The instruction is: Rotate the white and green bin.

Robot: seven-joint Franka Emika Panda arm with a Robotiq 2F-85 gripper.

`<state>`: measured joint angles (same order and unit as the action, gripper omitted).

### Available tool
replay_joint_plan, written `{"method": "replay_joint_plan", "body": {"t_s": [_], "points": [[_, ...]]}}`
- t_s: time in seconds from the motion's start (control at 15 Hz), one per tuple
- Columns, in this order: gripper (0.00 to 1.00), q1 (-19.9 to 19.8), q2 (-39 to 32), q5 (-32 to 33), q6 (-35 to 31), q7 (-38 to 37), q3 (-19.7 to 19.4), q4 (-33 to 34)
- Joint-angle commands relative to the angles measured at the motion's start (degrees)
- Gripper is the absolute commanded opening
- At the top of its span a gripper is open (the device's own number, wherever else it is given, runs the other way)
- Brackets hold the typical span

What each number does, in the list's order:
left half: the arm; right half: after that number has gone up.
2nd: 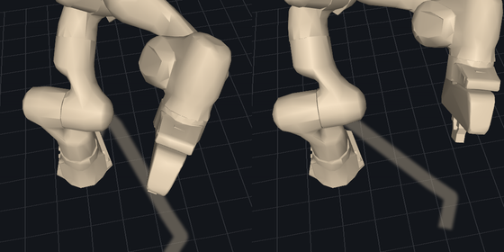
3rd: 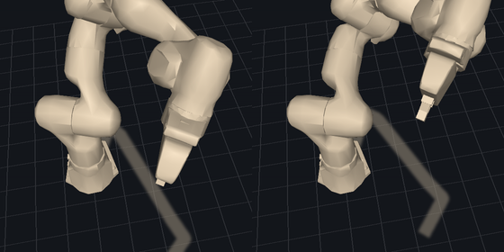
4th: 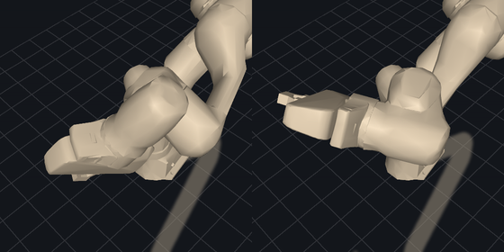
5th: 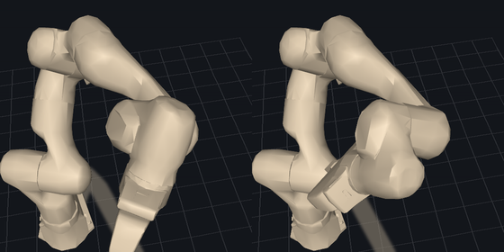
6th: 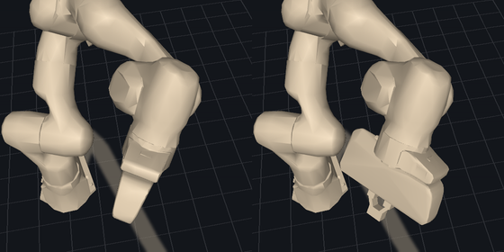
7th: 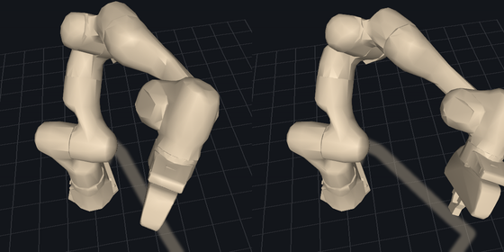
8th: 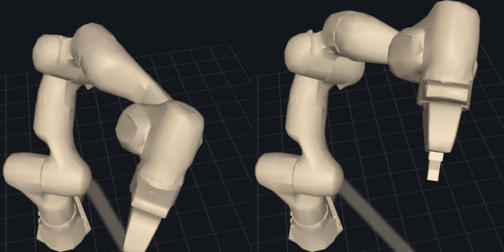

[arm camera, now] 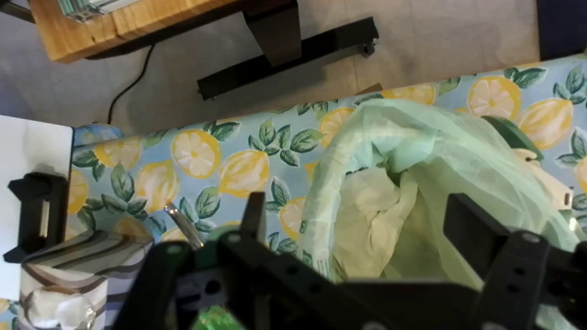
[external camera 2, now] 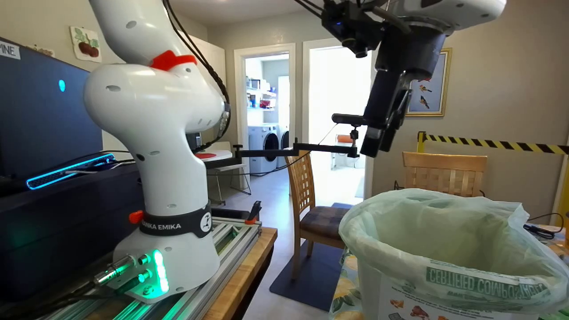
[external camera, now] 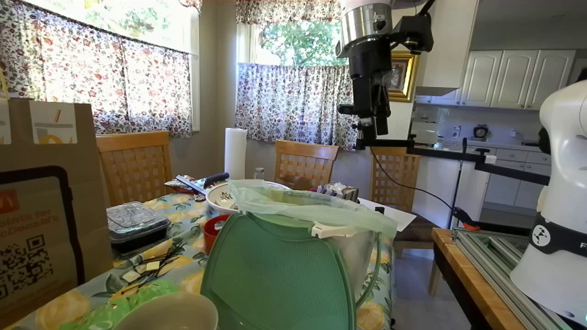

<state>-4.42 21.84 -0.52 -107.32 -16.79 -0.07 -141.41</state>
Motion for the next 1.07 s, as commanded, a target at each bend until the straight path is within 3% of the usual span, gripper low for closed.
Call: {"method": "replay_joint_plan", "body": {"t_s": [0.0,0.13,0.33,0.4,0.87,1.0], "points": [[1.0,-1.97,-0.27,3.18,-6.18,-5.34,0.92,-1.11],[1.0,-3.58,-1.45,5.82,-8.33,-11.5,1.6,-1.26],[1.0,-5.61,-4.51,9.43,-6.03,-19.85,2.02,-0.2],[1.0,-3.84,-2.51,7.3,-6.5,-15.18,0.95,-0.57],[1.0,-3.82,-3.1,7.63,-6.56,-15.74,0.93,-0.42],[1.0,-3.64,-2.85,8.7,-10.31,-15.26,1.21,-1.07]]}}
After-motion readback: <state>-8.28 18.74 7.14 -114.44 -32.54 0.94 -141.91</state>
